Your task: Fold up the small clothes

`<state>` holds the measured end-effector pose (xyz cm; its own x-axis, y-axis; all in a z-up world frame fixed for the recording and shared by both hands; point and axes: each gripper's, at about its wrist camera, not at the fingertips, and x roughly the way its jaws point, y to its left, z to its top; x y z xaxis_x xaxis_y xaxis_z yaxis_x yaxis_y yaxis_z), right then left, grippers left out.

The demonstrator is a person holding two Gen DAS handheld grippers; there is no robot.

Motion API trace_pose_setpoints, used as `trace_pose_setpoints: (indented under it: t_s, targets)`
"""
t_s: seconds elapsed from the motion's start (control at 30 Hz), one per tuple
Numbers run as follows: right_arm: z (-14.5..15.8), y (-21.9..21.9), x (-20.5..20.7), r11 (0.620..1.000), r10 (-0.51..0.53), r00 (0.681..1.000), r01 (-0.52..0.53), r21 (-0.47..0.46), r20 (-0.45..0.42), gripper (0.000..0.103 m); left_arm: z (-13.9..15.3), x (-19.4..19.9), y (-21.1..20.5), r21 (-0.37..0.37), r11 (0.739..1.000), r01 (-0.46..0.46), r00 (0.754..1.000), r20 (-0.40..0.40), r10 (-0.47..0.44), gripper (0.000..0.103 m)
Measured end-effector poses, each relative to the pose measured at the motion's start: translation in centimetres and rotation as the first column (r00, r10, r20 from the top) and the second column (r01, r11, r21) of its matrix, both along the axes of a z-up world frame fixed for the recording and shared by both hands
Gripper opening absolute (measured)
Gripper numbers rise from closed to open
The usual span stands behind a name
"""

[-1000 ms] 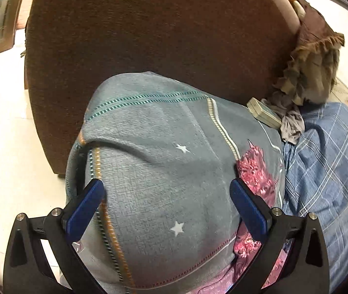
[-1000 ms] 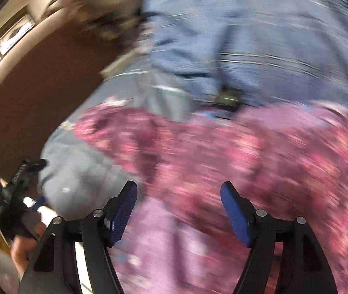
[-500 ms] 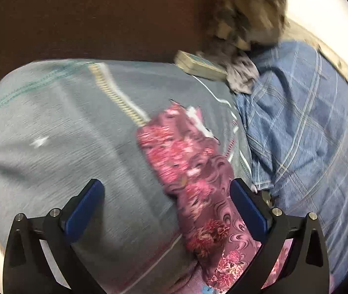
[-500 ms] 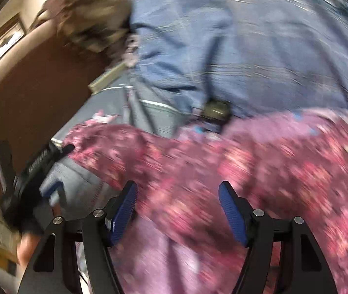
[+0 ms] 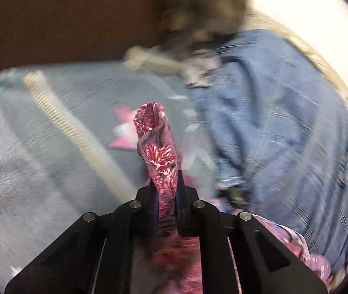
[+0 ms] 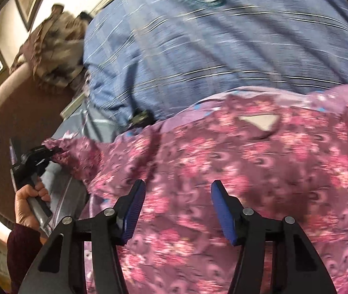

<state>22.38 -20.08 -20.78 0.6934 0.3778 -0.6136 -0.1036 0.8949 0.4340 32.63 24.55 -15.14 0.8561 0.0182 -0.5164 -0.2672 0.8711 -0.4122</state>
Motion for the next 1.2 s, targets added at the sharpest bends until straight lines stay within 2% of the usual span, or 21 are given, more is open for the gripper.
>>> trace_pose_setpoints:
  t_s: [0.13,0.23,0.3,0.4,0.47,0.53,0.6,0.67,0.7,0.73,0.8,0.83,0.9,0.93,0.97,1.0,1.07,1.1,1.2]
  targets:
    - [-0.5,-3.9,-0.3,0.997,-0.055,0.998,0.054,0.05,0.015,0.057,3.0,-0.9,-5.7,0.085,0.99,0.109,0.99,0.078,-0.116,0.008]
    - [-0.7,-6.6,-0.7,0.995,-0.087,0.995,0.084,0.06,0.039,0.057,4.9,-1.6,-10.5,0.105,0.974,0.202,0.97,0.116,-0.213,0.008]
    - [-1.1,-8.5,-1.1,0.992,-0.11,0.993,0.106,0.074,0.052,0.057,5.8,-2.1,-14.3,0.125,0.952,0.281,0.947,0.127,-0.296,0.008]
    - [-2.0,-12.5,-1.1,0.976,-0.178,0.983,0.172,0.133,0.035,0.057,6.3,-3.2,-20.9,0.168,0.9,0.403,0.896,0.13,-0.425,0.008]
    - [-2.2,-14.1,-0.8,0.967,-0.204,0.979,0.201,0.157,0.001,0.057,6.2,-3.9,-26.4,0.179,0.837,0.517,0.834,0.116,-0.54,0.008]
    - [-1.7,-15.7,-1.0,0.961,-0.232,0.973,0.226,0.16,0.016,0.057,5.8,-4.8,-31.6,0.194,0.766,0.613,0.766,0.091,-0.636,0.008]
    - [-1.2,-17.0,-1.3,0.956,-0.265,0.963,0.257,0.144,0.039,0.06,4.7,-6.1,-36.6,0.188,0.664,0.724,0.667,0.054,-0.743,0.011]
    - [-1.0,-18.2,-1.5,0.949,-0.289,0.957,0.281,0.146,0.038,0.06,3.9,-7.5,-40.3,0.198,0.536,0.82,0.55,-0.015,-0.835,0.032]
    - [-1.2,-18.9,-1.5,0.941,-0.302,0.953,0.294,0.169,0.021,0.062,3.9,-8.2,-40.9,0.215,0.515,0.83,0.534,-0.037,-0.845,0.054]
    - [-1.3,-19.3,-1.5,0.934,-0.308,0.951,0.301,0.191,0.011,0.063,4.4,-8.8,-40.5,0.247,0.522,0.817,0.543,-0.024,-0.839,0.068]
    - [-1.7,-19.6,-1.4,0.925,-0.309,0.951,0.304,0.229,-0.014,0.067,5.7,-9.0,-38.8,0.264,0.554,0.79,0.568,0.026,-0.823,0.082]
    - [-1.9,-19.5,-1.3,0.925,-0.302,0.953,0.3,0.235,-0.025,0.071,6.8,-8.7,-36.7,0.238,0.588,0.773,0.589,0.072,-0.805,0.085]
    - [-2.4,-19.0,-1.0,0.929,-0.279,0.959,0.282,0.241,-0.044,0.071,7.8,-7.6,-33.4,0.179,0.642,0.746,0.628,0.131,-0.767,0.086]
    - [-2.7,-18.7,-0.8,0.932,-0.269,0.961,0.276,0.237,-0.061,0.071,8.0,-6.6,-31.5,0.156,0.675,0.722,0.658,0.149,-0.738,0.088]
    - [-3.0,-18.5,-0.7,0.933,-0.27,0.96,0.28,0.227,-0.077,0.071,7.8,-5.7,-29.6,0.146,0.717,0.681,0.701,0.15,-0.697,0.089]
    - [-3.4,-18.4,-0.5,0.931,-0.282,0.954,0.297,0.21,-0.1,0.071,7.2,-4.7,-28.0,0.152,0.764,0.627,0.756,0.119,-0.644,0.089]
    - [-3.9,-19.0,-0.5,0.923,-0.304,0.946,0.323,0.211,-0.116,0.071,5.4,-2.6,-26.1,0.165,0.822,0.545,0.831,0.018,-0.555,0.089]
    - [-4.2,-19.3,-0.5,0.918,-0.312,0.942,0.332,0.216,-0.121,0.071,4.0,-1.4,-25.0,0.153,0.841,0.52,0.853,-0.041,-0.52,0.089]
    - [-4.9,-20.5,-0.6,0.898,-0.34,0.93,0.366,0.246,-0.142,0.071,0.3,0.9,-22.6,0.094,0.887,0.453,0.883,-0.184,-0.431,0.089]
